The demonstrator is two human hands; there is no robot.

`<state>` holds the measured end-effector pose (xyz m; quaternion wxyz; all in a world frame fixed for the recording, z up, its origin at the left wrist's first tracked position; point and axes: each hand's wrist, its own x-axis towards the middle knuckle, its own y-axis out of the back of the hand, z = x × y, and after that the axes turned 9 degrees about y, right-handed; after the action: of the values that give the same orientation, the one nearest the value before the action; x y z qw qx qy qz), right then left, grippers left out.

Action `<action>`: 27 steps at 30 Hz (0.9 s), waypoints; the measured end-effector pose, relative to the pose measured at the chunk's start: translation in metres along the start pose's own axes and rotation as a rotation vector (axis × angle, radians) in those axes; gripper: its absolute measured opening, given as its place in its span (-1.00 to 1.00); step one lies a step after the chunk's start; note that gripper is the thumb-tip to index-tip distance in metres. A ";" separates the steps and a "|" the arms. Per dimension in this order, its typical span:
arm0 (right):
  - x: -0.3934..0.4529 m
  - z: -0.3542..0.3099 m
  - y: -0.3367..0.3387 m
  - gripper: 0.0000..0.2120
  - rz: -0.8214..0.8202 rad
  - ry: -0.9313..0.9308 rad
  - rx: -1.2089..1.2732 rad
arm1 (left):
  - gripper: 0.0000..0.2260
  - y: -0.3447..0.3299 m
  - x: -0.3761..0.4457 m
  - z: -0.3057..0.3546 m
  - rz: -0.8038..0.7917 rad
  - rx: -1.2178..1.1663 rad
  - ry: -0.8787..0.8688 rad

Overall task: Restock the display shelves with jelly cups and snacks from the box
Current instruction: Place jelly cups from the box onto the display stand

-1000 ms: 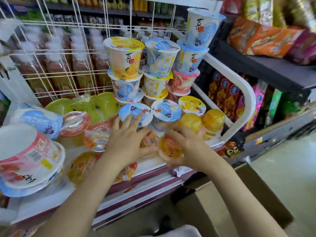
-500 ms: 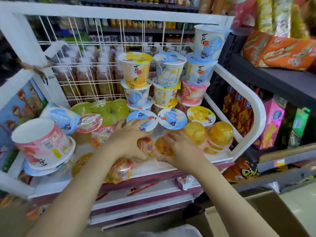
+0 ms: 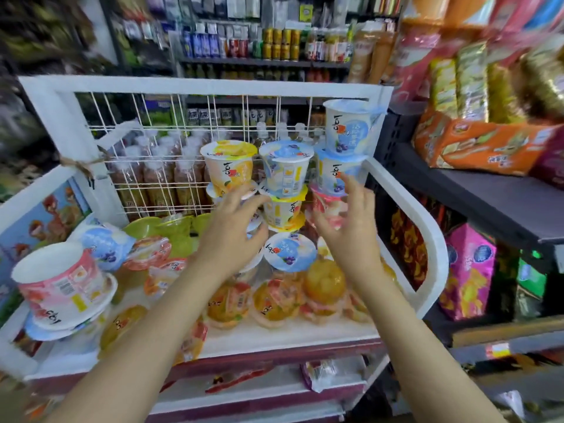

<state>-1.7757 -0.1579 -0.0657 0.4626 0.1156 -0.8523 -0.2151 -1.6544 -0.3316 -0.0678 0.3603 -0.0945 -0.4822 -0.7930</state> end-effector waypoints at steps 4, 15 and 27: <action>0.069 0.014 0.008 -0.07 0.109 -0.162 0.059 | -0.42 -0.006 0.048 0.036 0.021 0.201 -0.089; 0.139 0.040 -0.012 -0.23 0.297 -0.237 0.215 | -0.33 -0.035 0.075 0.034 -0.125 0.135 0.035; 0.054 0.002 0.022 -0.29 0.355 -0.040 0.240 | -0.43 -0.037 0.074 0.032 -0.138 0.106 0.033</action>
<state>-1.8068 -0.1591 -0.0163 0.4590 0.0136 -0.8878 -0.0297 -1.7389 -0.3305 -0.0399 0.3172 -0.0287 -0.5228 -0.7907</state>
